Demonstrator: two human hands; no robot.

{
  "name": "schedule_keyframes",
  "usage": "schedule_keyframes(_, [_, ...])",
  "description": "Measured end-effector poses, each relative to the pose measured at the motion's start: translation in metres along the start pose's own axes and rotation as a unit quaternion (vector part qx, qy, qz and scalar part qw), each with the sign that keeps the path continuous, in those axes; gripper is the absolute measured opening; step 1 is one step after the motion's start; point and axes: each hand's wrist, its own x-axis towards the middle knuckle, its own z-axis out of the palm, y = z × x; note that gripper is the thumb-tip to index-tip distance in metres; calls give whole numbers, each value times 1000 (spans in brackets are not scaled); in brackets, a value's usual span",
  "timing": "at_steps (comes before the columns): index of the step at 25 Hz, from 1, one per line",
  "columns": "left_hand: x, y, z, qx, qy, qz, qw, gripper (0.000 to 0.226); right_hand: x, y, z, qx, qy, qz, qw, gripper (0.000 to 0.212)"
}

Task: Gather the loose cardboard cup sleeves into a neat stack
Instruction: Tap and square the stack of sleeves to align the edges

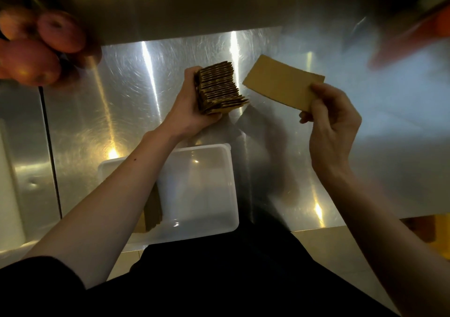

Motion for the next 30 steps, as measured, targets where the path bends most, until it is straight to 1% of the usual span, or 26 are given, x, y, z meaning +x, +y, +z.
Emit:
schedule_keyframes(2, [0,-2,0,3,-3,2,1000,82,-2,0,-8,-11,-30,-17,999,31])
schedule_keyframes(4, [0,-3,0,3,-9,3,1000,83,-4,-1,-19,-90,-51,-84,991,26])
schedule_keyframes(6, [0,-4,0,0,-11,-2,1000,83,-5,0,-29,-194,-60,-177,963,20])
schedule_keyframes(8, [1,-4,-1,3,-10,-5,1000,84,-7,0,-33,-257,-70,-219,939,16])
schedule_keyframes(11, [1,-5,-1,7,-8,-5,1000,85,-7,-3,-19,-285,-133,-244,917,19])
schedule_keyframes(14, [1,-4,-1,6,-16,-8,1000,86,0,-7,8,-311,-216,-285,881,19])
schedule_keyframes(16, [2,-2,0,11,-13,-9,1000,89,7,-8,28,-312,-250,-299,866,19])
schedule_keyframes(18, [2,0,0,11,-14,-6,1000,94,13,-8,45,-294,-251,-290,875,22])
schedule_keyframes(21, [4,3,-2,16,-35,-9,999,98,15,-5,63,-281,-211,-295,889,18])
schedule_keyframes(24, [7,-3,-4,36,-54,-23,998,97,8,3,73,-289,-198,-303,886,15])
schedule_keyframes(27, [10,-3,-7,78,-79,-54,992,105,5,10,77,-290,-201,-318,880,14])
schedule_keyframes(28, [10,-3,-10,82,-99,-43,991,108,4,12,78,-291,-198,-326,877,15])
schedule_keyframes(30, [11,-3,-18,85,-154,6,984,115,4,15,79,-299,-189,-334,874,16])
